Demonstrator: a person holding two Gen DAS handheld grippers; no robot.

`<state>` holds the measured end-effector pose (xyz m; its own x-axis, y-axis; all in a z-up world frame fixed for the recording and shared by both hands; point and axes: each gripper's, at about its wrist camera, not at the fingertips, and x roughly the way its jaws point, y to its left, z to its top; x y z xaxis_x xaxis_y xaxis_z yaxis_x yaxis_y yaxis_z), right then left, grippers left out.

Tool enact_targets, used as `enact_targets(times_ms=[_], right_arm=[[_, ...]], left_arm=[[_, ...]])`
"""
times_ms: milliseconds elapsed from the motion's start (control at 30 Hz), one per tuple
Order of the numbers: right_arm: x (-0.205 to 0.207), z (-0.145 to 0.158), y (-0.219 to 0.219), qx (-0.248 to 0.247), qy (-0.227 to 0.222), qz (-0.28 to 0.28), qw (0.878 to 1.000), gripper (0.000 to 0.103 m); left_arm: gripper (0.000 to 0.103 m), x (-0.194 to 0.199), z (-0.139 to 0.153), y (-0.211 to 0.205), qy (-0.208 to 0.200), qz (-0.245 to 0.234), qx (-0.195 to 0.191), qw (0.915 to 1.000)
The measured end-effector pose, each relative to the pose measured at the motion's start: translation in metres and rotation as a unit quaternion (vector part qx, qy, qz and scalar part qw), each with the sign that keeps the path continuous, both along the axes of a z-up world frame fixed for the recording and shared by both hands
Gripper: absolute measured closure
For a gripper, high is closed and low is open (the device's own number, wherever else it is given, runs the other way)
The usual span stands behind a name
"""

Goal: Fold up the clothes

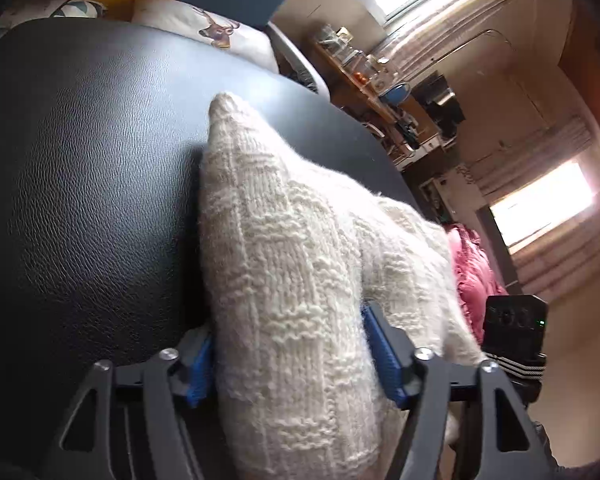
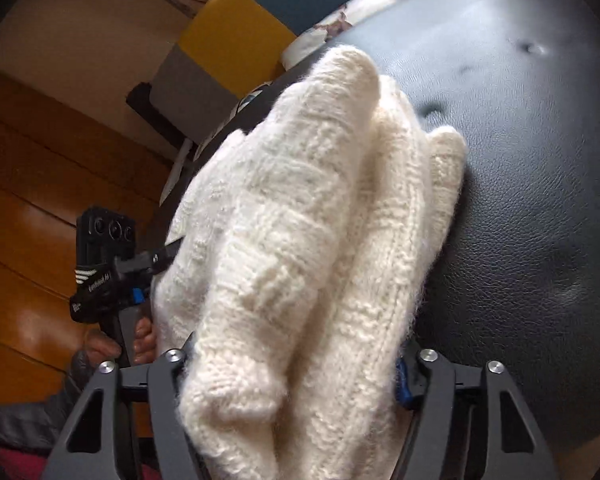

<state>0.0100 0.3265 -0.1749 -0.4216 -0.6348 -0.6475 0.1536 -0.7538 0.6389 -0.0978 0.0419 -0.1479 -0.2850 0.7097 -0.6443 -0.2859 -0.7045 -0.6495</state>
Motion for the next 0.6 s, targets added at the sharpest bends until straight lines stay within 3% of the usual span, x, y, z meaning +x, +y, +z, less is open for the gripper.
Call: enact_targets(times_ms=[133, 233, 300, 333, 400, 467, 600], right_arm=[[0.002, 0.000, -0.005, -0.016, 0.014, 0.009, 1.000, 0.019], [0.003, 0.001, -0.016, -0.034, 0.012, 0.028, 0.999, 0.001], [0.000, 0.002, -0.019, -0.034, -0.001, 0.035, 0.999, 0.000], [0.000, 0.002, -0.018, -0.027, -0.007, 0.025, 0.999, 0.003], [0.003, 0.004, -0.016, -0.009, -0.013, 0.003, 1.000, 0.043], [0.009, 0.005, -0.013, -0.006, -0.007, -0.004, 1.000, 0.047], [0.022, 0.014, -0.008, 0.012, 0.011, -0.028, 0.999, 0.051]], left_arm=[[0.037, -0.010, 0.001, 0.003, -0.037, -0.013, -0.003, 0.9992], [0.038, -0.016, 0.002, 0.006, -0.051, -0.032, -0.007, 0.9982], [0.051, -0.010, 0.010, 0.011, -0.027, -0.036, -0.020, 0.9988], [0.054, -0.006, 0.015, 0.014, -0.008, -0.040, -0.028, 0.9988], [0.060, 0.003, 0.027, 0.026, 0.033, -0.053, -0.051, 0.9967], [0.062, 0.010, 0.036, 0.034, 0.063, -0.063, -0.053, 0.9947], [0.062, 0.011, 0.053, 0.049, 0.095, -0.089, -0.013, 0.9914]])
